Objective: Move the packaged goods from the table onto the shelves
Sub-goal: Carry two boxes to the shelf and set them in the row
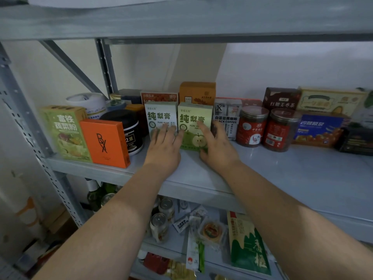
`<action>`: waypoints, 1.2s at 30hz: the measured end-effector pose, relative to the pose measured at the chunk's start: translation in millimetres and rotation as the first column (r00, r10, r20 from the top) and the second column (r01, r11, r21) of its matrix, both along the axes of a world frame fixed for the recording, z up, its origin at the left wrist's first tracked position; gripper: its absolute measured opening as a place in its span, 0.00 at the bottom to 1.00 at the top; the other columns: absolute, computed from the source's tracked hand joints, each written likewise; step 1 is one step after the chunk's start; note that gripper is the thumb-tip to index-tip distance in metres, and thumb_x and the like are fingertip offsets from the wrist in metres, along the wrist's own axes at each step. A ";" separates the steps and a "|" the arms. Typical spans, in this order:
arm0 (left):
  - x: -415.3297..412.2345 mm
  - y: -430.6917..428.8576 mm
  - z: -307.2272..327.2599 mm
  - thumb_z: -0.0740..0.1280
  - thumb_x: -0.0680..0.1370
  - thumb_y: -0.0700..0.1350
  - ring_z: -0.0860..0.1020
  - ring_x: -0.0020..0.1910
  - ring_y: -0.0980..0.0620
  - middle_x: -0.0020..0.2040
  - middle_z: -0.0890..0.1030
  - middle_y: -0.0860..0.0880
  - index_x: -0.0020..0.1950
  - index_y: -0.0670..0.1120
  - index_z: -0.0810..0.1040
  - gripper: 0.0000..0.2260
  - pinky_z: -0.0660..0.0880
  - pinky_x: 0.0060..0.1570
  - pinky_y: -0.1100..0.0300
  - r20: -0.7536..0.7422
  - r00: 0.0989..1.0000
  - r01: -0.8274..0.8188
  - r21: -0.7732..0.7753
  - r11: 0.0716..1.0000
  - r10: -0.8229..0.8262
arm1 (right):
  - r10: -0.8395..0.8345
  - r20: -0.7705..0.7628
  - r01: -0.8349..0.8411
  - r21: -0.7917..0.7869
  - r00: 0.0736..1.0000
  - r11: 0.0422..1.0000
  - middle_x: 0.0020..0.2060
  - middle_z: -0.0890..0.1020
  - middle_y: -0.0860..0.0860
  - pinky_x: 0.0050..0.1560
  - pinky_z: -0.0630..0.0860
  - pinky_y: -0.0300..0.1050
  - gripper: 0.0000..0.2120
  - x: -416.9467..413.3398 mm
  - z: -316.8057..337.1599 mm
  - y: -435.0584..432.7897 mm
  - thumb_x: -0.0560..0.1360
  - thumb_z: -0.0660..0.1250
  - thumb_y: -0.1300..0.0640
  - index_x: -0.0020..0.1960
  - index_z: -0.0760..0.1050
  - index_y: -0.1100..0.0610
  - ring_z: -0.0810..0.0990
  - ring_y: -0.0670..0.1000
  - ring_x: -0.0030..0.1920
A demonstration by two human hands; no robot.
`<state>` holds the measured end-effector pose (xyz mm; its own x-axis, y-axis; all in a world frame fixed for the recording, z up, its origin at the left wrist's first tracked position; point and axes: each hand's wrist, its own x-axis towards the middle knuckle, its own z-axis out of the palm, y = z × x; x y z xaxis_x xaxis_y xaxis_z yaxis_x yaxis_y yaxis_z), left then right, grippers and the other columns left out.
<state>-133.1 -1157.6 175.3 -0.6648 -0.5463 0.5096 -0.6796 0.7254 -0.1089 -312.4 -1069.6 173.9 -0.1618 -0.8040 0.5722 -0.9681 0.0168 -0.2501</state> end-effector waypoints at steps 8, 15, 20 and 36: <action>-4.4 21.7 -3.7 0.61 0.78 0.51 0.54 0.79 0.37 0.78 0.62 0.40 0.80 0.45 0.60 0.31 0.55 0.77 0.37 -0.126 0.983 0.141 0.024 0.990 -0.137 | -0.115 -0.048 0.115 0.013 0.992 0.993 0.79 0.56 0.61 0.76 0.59 0.60 0.42 -3.7 12.1 46.3 0.76 0.69 0.45 0.82 0.51 0.50 0.53 0.63 0.79; -52.2 81.8 -13.0 0.53 0.81 0.57 0.52 0.81 0.37 0.81 0.57 0.41 0.82 0.46 0.55 0.32 0.58 0.75 0.36 -0.152 0.921 0.365 0.003 0.931 -0.360 | -0.258 -0.178 0.261 -0.008 0.949 0.965 0.78 0.62 0.62 0.75 0.60 0.63 0.38 -21.7 -4.8 134.2 0.75 0.60 0.40 0.80 0.56 0.55 0.57 0.65 0.79; -85.2 149.2 -26.7 0.56 0.80 0.56 0.54 0.80 0.37 0.80 0.60 0.40 0.81 0.45 0.59 0.31 0.58 0.76 0.36 -0.159 0.831 0.538 -0.015 0.843 -0.533 | -0.394 -0.138 0.407 0.087 0.909 0.909 0.81 0.52 0.57 0.77 0.42 0.51 0.39 -29.3 -23.8 217.3 0.79 0.60 0.38 0.82 0.49 0.51 0.44 0.57 0.81; -153.2 524.7 -83.7 0.58 0.79 0.55 0.59 0.79 0.35 0.79 0.63 0.38 0.80 0.44 0.62 0.31 0.60 0.74 0.35 0.071 0.384 0.901 0.188 0.390 -0.921 | -0.855 -0.082 0.854 0.154 0.512 0.496 0.77 0.64 0.63 0.73 0.64 0.66 0.37 18.4 -108.6 638.7 0.77 0.60 0.40 0.79 0.61 0.59 0.59 0.65 0.78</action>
